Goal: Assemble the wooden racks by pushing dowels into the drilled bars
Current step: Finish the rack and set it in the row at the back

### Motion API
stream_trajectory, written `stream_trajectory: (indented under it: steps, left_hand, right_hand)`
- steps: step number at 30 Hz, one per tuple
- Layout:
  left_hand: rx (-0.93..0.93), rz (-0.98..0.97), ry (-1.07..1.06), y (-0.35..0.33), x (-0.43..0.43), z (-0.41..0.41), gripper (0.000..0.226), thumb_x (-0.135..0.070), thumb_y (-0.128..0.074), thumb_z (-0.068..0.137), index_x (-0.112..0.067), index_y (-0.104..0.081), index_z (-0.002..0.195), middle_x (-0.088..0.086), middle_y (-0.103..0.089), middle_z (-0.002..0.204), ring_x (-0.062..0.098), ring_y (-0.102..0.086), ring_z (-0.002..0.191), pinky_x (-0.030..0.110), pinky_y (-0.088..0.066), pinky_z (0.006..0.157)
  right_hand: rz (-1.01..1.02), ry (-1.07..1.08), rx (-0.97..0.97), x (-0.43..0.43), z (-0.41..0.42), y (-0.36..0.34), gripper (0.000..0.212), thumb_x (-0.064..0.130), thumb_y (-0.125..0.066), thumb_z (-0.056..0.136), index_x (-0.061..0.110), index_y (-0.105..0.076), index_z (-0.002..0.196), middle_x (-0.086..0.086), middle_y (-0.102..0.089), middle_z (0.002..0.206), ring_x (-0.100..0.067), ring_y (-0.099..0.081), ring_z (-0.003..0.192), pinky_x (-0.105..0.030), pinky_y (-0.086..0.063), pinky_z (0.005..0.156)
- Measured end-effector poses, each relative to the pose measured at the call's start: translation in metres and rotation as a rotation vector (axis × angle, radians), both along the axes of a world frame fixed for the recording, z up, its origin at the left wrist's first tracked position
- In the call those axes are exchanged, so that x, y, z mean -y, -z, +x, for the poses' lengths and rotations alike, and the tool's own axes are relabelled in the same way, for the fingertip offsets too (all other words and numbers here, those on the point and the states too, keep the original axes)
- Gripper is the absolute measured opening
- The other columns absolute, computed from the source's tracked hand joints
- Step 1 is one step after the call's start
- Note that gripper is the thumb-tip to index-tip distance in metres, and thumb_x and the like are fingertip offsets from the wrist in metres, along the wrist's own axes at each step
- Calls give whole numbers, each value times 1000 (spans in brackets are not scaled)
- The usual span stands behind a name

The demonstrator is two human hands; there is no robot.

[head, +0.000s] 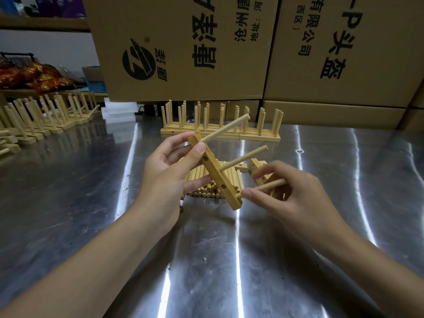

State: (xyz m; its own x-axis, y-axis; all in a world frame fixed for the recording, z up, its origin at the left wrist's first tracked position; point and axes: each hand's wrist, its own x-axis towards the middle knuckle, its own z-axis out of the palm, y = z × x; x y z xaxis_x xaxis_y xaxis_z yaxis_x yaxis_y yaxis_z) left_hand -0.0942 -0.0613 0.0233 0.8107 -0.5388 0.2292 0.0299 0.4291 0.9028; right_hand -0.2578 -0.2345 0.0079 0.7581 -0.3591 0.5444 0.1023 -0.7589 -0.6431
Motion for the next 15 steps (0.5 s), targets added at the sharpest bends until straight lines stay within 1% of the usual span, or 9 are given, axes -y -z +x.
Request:
stream_trajectory:
  steps: [1, 3, 4, 6, 8, 9, 10, 13, 15]
  left_hand:
    - [-22, -10, 0, 0, 0, 1, 39, -14, -75, 95, -15, -67, 133, 14, -75, 123, 28, -76, 111, 47, -66, 79]
    - [-79, -49, 13, 1, 1, 4, 40, -12, -73, 96, -16, -66, 135, 13, -75, 123, 28, -76, 113, 48, -66, 81]
    - [-110, -77, 28, 1, 1, 5, 39, -12, -73, 97, -15, -66, 136, 13, -75, 120, 27, -76, 114, 47, -66, 80]
    - [-171, -126, 65, 3, 3, 7, 37, -12, -70, 99, -13, -67, 135, 11, -75, 110, 26, -75, 115, 43, -66, 79]
    - [-242, -162, 91, 7, 4, 4, 34, -11, -67, 100, -12, -67, 135, 11, -77, 106, 27, -75, 116, 41, -66, 78]
    - [-272, -176, 99, 8, 5, 3, 34, -11, -66, 101, -11, -66, 135, 13, -77, 109, 28, -74, 117, 41, -66, 78]
    - [-295, -186, 107, 10, 6, 2, 34, -10, -66, 101, -10, -66, 135, 15, -77, 113, 29, -74, 118, 41, -66, 78]
    - [-345, -203, 111, 12, 10, -1, 33, -9, -66, 100, -11, -66, 134, 19, -75, 124, 30, -74, 118, 39, -66, 79]
    - [-362, -194, 98, 13, 12, -5, 36, -9, -68, 98, -12, -67, 133, 20, -74, 127, 29, -74, 118, 38, -66, 81]
  right_hand:
    - [84, -26, 19, 1, 1, 0, 44, 67, -79, 79, 37, -68, 108, 11, -74, 77, -10, -58, 59, -21, -45, 55]
    - [231, -60, 46, 1, 3, 0, 53, 65, -83, 77, 39, -64, 119, 2, -77, 80, -21, -59, 61, -42, -52, 57]
    - [264, -62, 47, 1, 3, -1, 55, 64, -84, 76, 39, -65, 121, -2, -76, 81, -24, -58, 62, -46, -52, 60]
    - [201, -38, 13, 1, 2, -1, 51, 65, -82, 77, 38, -70, 118, 1, -74, 85, -21, -58, 64, -42, -51, 61]
    - [88, 1, -26, -1, 0, 1, 43, 65, -79, 81, 37, -75, 113, 10, -74, 88, -14, -60, 66, -25, -48, 63]
    - [65, 24, -19, -2, 0, 2, 39, 63, -77, 81, 35, -77, 109, 13, -74, 88, -15, -61, 68, -19, -45, 64]
    - [61, 45, -4, -3, 0, 2, 37, 61, -75, 81, 33, -78, 106, 15, -73, 86, -15, -62, 70, -17, -44, 65]
    - [114, 54, 6, -2, 1, -3, 33, 55, -75, 81, 31, -80, 102, 14, -73, 83, -14, -64, 69, -20, -47, 66]
    - [178, 58, 19, 5, 0, -9, 26, 48, -77, 80, 32, -80, 100, 13, -73, 80, -9, -63, 67, -20, -48, 65]
